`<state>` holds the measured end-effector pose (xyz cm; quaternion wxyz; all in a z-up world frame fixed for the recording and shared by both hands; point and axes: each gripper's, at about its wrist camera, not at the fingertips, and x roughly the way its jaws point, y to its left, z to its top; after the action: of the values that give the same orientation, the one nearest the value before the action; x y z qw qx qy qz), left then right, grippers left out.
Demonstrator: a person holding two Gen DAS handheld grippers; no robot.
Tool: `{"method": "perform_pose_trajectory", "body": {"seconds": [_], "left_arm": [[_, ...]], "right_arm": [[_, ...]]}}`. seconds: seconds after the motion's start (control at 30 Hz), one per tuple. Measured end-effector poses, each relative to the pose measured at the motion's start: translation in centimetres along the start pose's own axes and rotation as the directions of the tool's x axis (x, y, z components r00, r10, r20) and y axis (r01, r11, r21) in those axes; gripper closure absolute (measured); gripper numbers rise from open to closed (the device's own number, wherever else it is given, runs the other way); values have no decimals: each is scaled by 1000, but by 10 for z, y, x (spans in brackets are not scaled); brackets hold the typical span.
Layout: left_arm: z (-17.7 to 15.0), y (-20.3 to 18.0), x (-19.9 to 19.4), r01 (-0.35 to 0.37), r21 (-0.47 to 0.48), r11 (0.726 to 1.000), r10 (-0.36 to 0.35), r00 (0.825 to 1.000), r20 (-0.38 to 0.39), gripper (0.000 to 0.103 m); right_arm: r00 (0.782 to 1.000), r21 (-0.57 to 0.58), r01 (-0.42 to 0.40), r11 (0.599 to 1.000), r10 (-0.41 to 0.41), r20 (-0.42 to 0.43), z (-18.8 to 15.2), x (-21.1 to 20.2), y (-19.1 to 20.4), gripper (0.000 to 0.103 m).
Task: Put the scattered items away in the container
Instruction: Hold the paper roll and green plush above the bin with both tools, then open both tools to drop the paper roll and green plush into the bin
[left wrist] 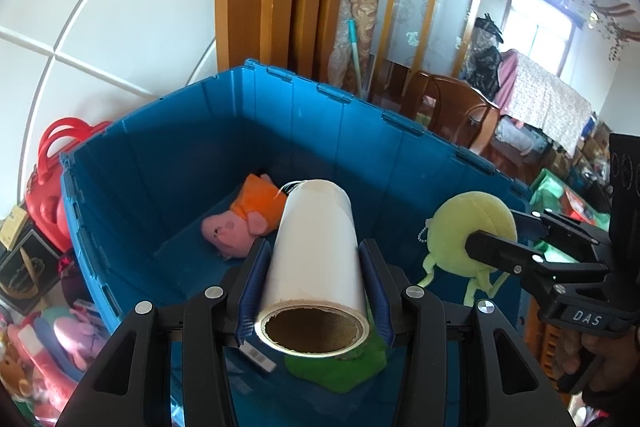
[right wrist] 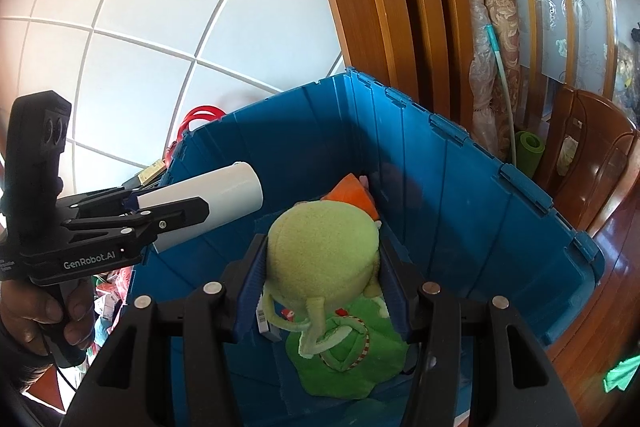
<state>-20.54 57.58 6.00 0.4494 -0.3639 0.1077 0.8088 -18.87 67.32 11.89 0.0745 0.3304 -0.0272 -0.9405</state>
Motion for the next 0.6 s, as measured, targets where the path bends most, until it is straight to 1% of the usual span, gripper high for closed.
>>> {"method": "perform_pose_trajectory", "body": {"seconds": [0.23,0.27,0.3,0.33,0.37,0.4,0.43,0.5,0.6], "left_arm": [[1,1,0,-3,-7,1000,3,1000,5,58],[2,2,1,-4,-16,1000,4,1000,4,58],[2,3,0,-5,-26,1000,5,1000,5,57],[3,5,0,-6,-34,999,7,1000,8,50],[4,6,-1,-11,-39,999,12,1000,11,28],[5,7,-3,-13,-46,999,15,999,29,18],[5,8,-6,-11,-51,999,14,999,50,14],[6,9,-8,-3,-56,998,6,999,54,14],[5,14,-10,-11,-75,997,15,998,59,14]], "right_arm": [[1000,-4,-5,1000,5,-8,2,3,0,50],[1000,-8,4,1000,-4,-9,2,4,1,48],[1000,-8,13,1000,-13,-7,3,4,1,43],[1000,-4,17,1000,-17,-4,3,4,1,39],[1000,1,26,1000,-26,6,3,3,0,20],[999,5,38,999,-38,20,4,2,-1,1],[999,7,38,999,-38,29,5,0,-1,0],[999,2,38,999,-38,27,6,0,-1,0],[999,5,34,999,-34,28,6,-1,-3,0]]}}
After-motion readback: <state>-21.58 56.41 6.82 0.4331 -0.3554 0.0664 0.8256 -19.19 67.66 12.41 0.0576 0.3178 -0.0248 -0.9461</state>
